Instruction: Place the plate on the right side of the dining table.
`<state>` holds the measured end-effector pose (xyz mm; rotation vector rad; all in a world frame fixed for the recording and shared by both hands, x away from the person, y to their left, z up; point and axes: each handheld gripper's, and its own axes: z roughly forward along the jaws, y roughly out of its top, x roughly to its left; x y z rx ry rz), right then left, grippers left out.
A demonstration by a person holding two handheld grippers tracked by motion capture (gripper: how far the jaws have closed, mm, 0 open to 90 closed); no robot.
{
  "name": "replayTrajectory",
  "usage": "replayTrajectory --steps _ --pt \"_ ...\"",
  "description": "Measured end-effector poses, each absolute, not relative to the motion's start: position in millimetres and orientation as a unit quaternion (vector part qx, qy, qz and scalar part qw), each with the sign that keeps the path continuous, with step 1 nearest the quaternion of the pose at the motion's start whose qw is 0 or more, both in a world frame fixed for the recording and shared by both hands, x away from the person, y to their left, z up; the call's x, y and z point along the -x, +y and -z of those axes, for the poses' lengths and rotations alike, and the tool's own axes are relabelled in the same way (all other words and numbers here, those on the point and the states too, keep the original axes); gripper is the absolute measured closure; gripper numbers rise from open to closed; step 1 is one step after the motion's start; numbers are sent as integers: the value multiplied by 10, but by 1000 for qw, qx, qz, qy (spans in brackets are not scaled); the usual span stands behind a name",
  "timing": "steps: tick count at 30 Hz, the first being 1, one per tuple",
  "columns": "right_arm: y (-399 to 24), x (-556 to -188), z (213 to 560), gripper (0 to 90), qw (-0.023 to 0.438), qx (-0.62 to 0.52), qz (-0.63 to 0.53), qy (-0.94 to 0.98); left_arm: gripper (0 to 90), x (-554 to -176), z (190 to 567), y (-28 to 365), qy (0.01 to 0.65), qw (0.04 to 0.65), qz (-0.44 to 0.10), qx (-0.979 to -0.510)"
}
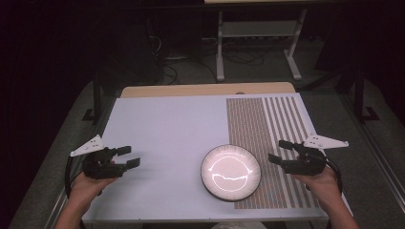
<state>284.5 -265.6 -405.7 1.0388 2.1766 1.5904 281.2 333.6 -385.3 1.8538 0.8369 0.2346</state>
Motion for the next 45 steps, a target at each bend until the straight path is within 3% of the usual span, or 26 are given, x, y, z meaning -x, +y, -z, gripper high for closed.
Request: replayTrajectory --steps 27,38,45 --pt "-2599 -2739 3965 299 118 -361 -516 768 258 -2862 3750 2967 321 518 -74 -789" --pt "-2503 -2658 3935 401 84 -361 -493 787 258 -2901 3727 2767 317 511 -62 -797" --pt "-2449 -2595 3923 530 65 -365 -475 798 258 -2931 3735 2679 311 508 -55 -801"
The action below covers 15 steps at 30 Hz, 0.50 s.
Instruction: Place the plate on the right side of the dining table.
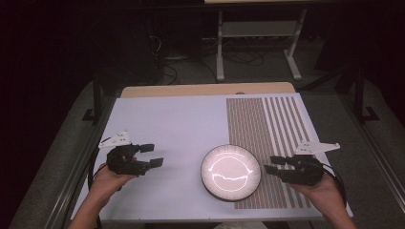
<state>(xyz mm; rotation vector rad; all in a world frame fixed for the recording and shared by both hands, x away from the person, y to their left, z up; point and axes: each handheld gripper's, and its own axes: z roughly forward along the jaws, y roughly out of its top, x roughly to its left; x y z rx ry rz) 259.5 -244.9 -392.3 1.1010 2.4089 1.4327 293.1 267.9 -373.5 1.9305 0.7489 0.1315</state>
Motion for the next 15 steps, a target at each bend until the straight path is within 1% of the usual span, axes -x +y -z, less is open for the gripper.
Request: replayTrajectory --steps 6,11,13,15 --pt "-2381 -2544 3919 691 49 -365 -457 809 261 -2957 3739 2609 312 508 -50 -801" --pt "-2322 -2488 3925 804 39 -365 -443 818 260 -2971 3736 2567 310 504 -49 -805" --pt "-2297 -2462 3929 876 38 -360 -439 823 260 -2972 3732 2551 313 506 -48 -802" --pt "-2272 -2442 3933 893 36 -357 -433 827 260 -2977 3728 2540 311 507 -49 -802"
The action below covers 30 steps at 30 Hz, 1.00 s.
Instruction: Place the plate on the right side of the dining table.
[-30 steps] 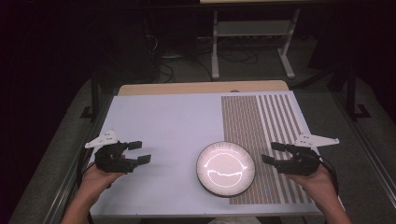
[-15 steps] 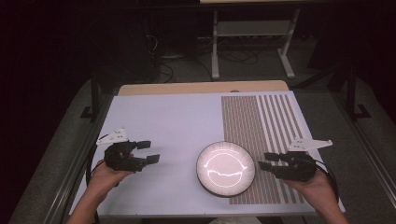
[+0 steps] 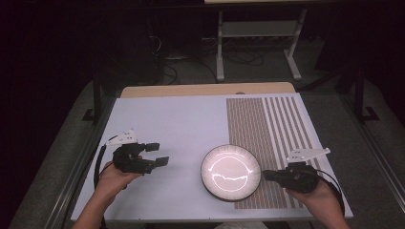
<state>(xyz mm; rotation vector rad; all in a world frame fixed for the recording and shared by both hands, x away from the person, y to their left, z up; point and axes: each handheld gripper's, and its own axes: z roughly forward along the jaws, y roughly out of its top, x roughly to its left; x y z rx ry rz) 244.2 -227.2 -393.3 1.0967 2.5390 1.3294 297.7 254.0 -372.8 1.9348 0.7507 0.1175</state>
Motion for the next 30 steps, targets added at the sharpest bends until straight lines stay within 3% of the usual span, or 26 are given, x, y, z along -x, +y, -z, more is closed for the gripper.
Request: replayTrajectory --steps 13,30 --pt "-2138 -2386 4029 895 13 -363 -399 842 262 -2998 3731 2467 315 508 -33 -801" --pt "-2051 -2401 4051 897 19 -371 -381 847 263 -2991 3722 2410 320 504 -34 -802"
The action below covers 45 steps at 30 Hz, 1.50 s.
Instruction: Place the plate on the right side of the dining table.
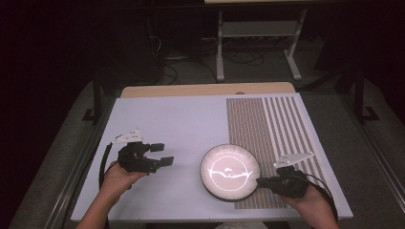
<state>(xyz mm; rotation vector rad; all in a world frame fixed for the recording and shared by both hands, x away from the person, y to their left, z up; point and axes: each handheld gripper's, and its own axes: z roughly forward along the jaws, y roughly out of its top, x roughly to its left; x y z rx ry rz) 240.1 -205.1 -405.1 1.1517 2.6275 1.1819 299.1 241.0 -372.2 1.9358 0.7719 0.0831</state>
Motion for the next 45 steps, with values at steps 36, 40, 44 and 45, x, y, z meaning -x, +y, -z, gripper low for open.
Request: replayTrajectory --steps 36,40,44,45 --pt "-1780 -2514 4125 898 37 -365 -385 847 433 -2975 3741 1971 366 466 2 -806" --pt "-1729 -2533 4131 898 42 -363 -382 849 469 -2981 3758 1890 376 455 4 -807" --pt "-1698 -2556 4145 898 41 -365 -384 847 495 -2995 3769 1826 391 449 7 -803" --pt "-1686 -2567 4153 898 41 -366 -385 846 498 -2997 3773 1812 394 445 8 -804"
